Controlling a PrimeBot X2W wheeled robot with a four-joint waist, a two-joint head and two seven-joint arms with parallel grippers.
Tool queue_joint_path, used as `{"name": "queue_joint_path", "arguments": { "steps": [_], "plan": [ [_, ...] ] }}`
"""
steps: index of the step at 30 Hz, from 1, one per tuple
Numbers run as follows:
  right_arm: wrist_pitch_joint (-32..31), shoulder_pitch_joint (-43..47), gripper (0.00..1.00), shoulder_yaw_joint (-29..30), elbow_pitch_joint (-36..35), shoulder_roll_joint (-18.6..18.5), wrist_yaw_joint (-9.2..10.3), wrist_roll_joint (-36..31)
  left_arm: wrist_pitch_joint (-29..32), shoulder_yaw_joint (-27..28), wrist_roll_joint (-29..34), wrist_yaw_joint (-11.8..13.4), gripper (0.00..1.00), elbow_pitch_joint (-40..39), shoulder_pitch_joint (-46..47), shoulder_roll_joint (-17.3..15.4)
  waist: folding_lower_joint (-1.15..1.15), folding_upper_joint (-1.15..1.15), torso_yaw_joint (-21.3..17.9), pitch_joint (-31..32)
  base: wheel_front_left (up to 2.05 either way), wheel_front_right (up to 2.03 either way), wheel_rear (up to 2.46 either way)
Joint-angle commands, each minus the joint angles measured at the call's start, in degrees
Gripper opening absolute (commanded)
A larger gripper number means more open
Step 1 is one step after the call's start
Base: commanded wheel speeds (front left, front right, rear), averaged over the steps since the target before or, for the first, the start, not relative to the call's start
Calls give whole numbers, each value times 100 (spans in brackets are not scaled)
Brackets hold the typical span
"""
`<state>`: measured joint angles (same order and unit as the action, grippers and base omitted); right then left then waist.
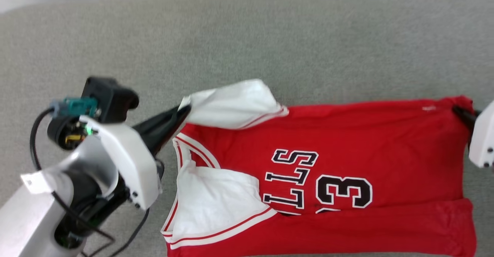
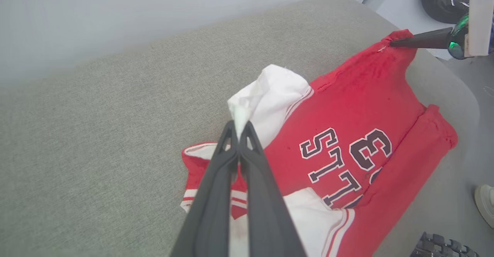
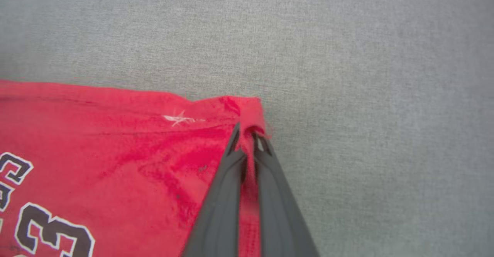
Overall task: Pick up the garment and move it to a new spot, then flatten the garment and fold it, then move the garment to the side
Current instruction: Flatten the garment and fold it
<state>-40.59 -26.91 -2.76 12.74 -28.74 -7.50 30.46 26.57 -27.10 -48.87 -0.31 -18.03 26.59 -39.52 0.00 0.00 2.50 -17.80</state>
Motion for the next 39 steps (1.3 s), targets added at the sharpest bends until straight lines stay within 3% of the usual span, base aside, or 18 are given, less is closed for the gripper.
{"name": "queue_joint_path", "arguments": {
  "steps": [1, 13, 20, 33, 34, 35, 36, 39],
  "plan": [
    [36, 247, 0, 73, -148, 33, 2, 98, -63, 56, -70, 62, 0, -62, -210, -58, 0, 0, -75, 225, 0, 0, 0],
    [-40, 2158, 0, 406, -1143, 81, 2, 450, -336, 110, -488, 465, 0, -419, -2239, -519, 0, 0, -166, 665, 0, 0, 0],
    [-25, 2625, 0, 235, -1126, 5, 2, 542, -334, -166, -505, 391, 0, -102, -2727, -521, 0, 0, -151, 639, 0, 0, 0],
    [355, 2591, 0, -411, -742, -372, 3, 469, -329, -689, -113, 186, 0, 708, -2584, -232, 0, 0, -148, 599, 0, 0, 0],
    [416, 2574, 14, -463, -730, -374, 2, 499, -372, -715, -96, 164, 0, 767, -2573, -193, 0, 0, -151, 610, 0, 0, 0],
    [467, 2551, 91, -515, -716, -372, 2, 562, -408, -743, -62, 133, 41, 844, -2576, -175, 0, 0, -157, 620, 0, 0, 0],
    [481, 2548, 100, -561, -688, -362, 2, 627, -440, -782, -31, 116, 100, 916, -2586, -156, 0, 0, -162, 633, 0, 0, 0],
    [561, 2563, 100, -673, -742, -451, 4, 766, -629, -787, -34, 83, 100, 1080, -2638, -22, 0, 0, -176, 713, 0, 0, 0]
  ]
}}
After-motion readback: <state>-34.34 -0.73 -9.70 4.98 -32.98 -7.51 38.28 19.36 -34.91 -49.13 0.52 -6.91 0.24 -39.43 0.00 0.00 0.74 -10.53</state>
